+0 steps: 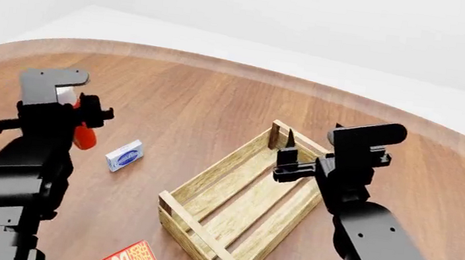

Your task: Pick up the ketchup, and put it in the wooden tray.

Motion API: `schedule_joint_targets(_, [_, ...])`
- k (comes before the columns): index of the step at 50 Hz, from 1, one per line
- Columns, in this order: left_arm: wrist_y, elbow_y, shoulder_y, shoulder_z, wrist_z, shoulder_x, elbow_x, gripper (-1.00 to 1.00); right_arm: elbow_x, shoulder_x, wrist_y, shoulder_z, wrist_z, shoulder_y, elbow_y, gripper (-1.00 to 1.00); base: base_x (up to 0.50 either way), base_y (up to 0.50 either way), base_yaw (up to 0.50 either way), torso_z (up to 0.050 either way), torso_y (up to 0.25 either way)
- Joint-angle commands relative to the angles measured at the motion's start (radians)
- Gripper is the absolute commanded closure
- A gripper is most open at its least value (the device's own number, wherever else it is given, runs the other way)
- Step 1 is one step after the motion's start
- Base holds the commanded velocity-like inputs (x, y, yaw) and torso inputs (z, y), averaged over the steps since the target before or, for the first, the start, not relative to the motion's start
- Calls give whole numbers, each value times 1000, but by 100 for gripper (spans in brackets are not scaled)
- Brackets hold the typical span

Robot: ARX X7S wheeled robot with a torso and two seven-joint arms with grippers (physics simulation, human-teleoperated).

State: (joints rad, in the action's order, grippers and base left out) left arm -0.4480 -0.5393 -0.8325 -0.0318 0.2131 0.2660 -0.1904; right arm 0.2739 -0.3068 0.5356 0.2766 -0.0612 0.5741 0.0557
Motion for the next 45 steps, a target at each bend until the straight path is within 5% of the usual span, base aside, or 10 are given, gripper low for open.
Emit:
schedule_joint_targets(1, [158,-325,-253,141,-139,-94,31,100,4,-8,46,-31,-46,16,34,-100,0,0,0,0,0])
schedule_joint_targets(10, [399,-758,-449,200,-243,-218,58,100,-1,-14,13,-61,-66,14,-14,-100,0,0,0,0,0])
schedule_joint_targets(14, [391,-768,-462,211,-279,-263,58,100,0,-21,0,-82,-75,13,-38,-100,0,0,0,0,0])
schedule_joint_targets(24, [433,-735,-495,968,-192,-266,-671,100,17,-39,-24,-139,-94,-6,-54,-100,0,0,0,0,1])
schedule_joint_targets(31, [482,-687,-512,1329,-135,-266,-1020,100,33,-60,-22,-178,-110,-47,-12,-100,0,0,0,0,0])
schedule_joint_targets(37, [511,-629,-517,1513,-101,-266,-1191,100,47,-76,-21,-218,-130,-95,26,-100,0,0,0,0,0])
schedule_joint_targets(45, [508,-559,-511,1583,-76,-266,-1256,100,82,-103,3,-285,-159,-190,120,-100,0,0,0,0,1])
